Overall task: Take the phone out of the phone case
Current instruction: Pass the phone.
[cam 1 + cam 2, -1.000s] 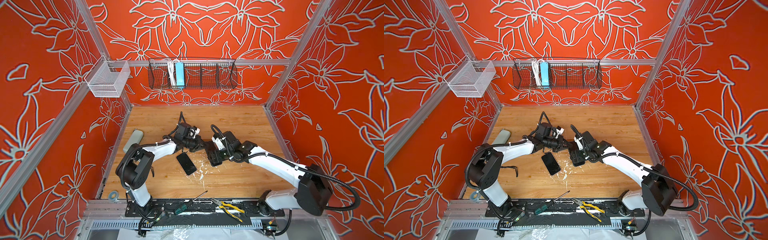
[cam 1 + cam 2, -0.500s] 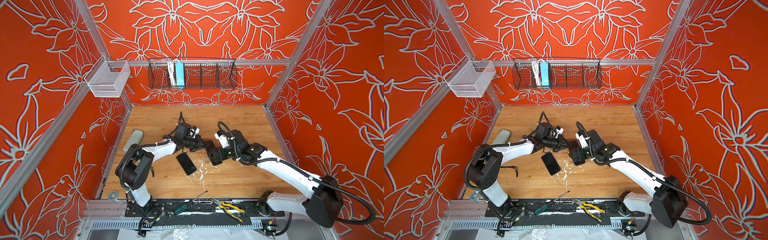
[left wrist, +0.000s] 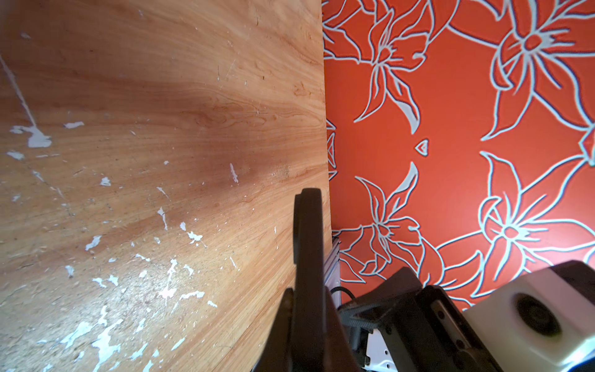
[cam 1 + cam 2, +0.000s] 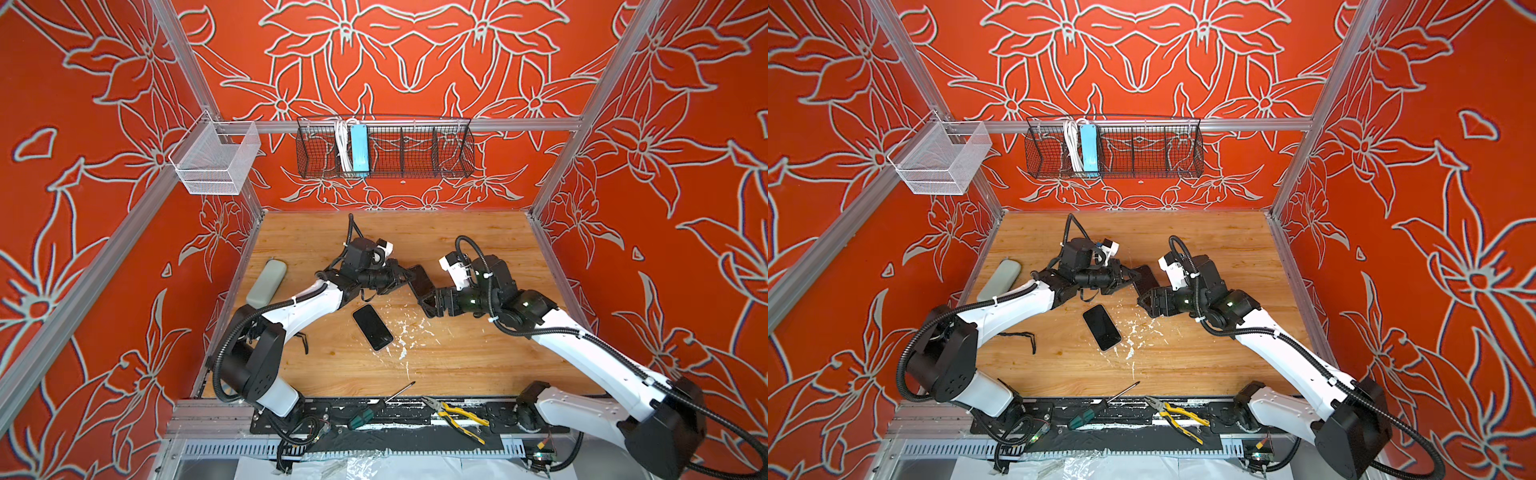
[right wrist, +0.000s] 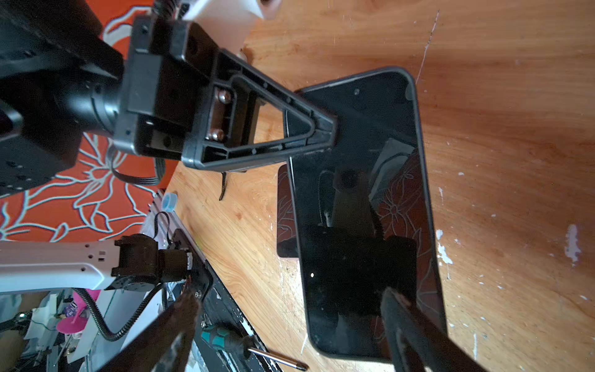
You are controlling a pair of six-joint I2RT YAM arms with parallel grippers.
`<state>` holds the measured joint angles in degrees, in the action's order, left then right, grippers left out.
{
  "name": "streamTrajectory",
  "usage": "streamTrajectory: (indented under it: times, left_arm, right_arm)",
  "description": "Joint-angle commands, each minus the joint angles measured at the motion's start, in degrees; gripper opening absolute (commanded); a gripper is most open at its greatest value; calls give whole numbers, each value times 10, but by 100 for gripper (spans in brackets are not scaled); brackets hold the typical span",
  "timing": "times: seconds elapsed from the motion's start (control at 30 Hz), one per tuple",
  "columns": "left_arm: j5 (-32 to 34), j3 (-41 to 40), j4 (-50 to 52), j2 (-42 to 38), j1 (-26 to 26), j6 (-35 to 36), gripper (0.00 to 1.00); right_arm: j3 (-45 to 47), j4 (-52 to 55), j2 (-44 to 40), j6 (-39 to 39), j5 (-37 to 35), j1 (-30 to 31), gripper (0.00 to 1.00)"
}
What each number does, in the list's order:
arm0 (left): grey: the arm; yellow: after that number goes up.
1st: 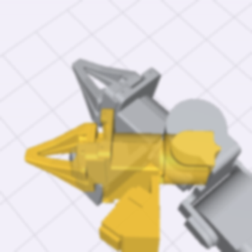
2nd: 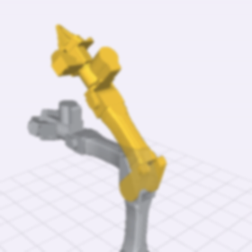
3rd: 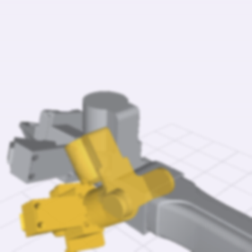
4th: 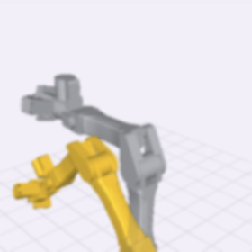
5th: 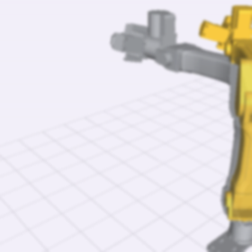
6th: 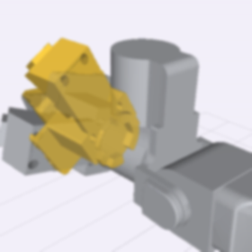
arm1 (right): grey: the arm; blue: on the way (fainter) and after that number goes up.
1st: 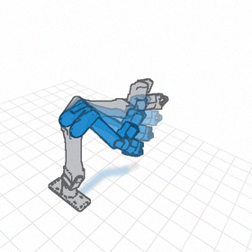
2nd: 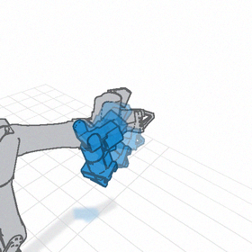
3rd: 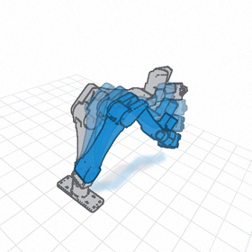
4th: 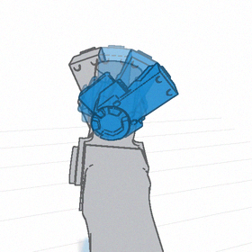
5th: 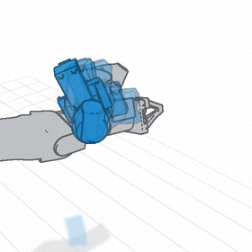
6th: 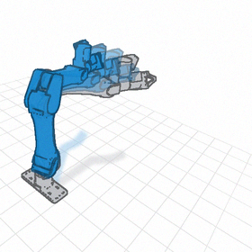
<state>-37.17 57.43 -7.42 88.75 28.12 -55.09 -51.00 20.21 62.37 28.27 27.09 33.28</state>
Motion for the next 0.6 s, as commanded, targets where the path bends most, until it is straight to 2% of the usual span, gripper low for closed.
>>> streamTrajectory:
  times: [0.0,0.3,0.57]
  left_arm:
    - [10,7,-44,-35,-5,0,0]
    - [73,-35,-99,-103,-16,-3,0]
    - [144,-73,-161,-151,-22,-42,0]
  right_arm:
    - [15,-24,-22,33,27,-8,90]
    - [40,-95,-52,98,57,-30,89]
    - [57,-122,-76,151,32,-39,88]
